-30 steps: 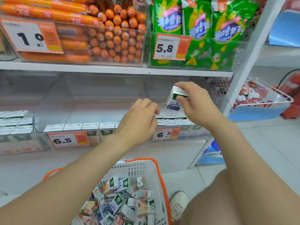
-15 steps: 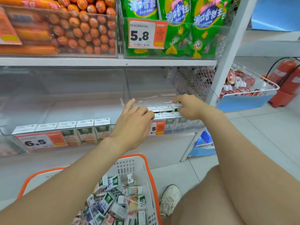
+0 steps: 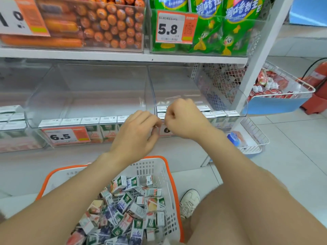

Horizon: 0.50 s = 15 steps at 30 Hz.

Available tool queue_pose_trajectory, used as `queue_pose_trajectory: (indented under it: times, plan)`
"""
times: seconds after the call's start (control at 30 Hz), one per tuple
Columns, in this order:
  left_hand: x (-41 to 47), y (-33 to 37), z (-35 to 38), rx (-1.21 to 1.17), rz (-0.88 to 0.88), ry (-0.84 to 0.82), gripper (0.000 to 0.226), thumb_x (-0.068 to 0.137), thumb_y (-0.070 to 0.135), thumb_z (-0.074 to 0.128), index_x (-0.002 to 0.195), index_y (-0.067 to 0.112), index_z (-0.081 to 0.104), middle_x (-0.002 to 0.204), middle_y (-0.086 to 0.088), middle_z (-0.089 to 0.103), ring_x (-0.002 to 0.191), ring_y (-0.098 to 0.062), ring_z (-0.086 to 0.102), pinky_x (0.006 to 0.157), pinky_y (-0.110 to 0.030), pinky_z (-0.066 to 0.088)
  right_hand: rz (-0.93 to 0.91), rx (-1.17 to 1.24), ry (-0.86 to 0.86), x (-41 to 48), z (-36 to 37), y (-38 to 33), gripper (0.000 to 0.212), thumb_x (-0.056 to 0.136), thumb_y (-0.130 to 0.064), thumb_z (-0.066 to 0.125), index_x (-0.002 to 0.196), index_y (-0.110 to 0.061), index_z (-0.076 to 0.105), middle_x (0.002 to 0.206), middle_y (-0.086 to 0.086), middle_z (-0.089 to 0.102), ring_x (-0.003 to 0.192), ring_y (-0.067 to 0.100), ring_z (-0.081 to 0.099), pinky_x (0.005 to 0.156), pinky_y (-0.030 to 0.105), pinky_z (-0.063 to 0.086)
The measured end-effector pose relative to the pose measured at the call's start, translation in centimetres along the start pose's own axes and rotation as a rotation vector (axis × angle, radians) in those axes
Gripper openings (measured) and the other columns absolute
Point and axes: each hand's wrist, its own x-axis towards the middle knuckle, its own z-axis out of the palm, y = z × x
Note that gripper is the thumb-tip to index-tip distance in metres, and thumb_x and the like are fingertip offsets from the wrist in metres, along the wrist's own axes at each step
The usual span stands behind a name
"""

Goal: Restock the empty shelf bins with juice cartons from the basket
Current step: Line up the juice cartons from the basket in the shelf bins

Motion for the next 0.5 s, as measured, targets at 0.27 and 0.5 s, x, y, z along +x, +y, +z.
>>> queue_pose_trajectory:
  times: [0.27, 0.5]
  plan:
    - [-12.5, -3.9, -1.6, 0.009, -0.492, -0.731, 0.017, 0.087, 0.041, 0.053, 0.093, 0.034, 0.068, 0.085, 0.015, 0.070, 0.080, -0.015, 0.066, 0.069, -0.036, 0.058, -0.270, -0.164, -0.856, -5.9, 10.0, -7.3, 0.035, 0.091, -0.004, 0.051, 0.059, -0.014, 0.040, 0.055, 0.004, 0.042, 0.055, 0.024, 0.037, 0.055, 0.035, 0.035]
    - [-22.8, -7.2, 2.2, -0.020, -0.706, -1.203, 0.014, 0.096, 0.014, 0.062, 0.103, 0.019, 0.074, 0.112, 0.005, 0.067, 0.100, -0.024, 0.068, 0.093, -0.044, 0.059, -0.349, -0.344, -1.118, -10.0, 20.9, -7.5, 0.031, 0.093, 0.006, 0.052, 0.066, -0.011, 0.047, 0.068, 0.006, 0.045, 0.058, 0.022, 0.041, 0.055, 0.036, 0.040]
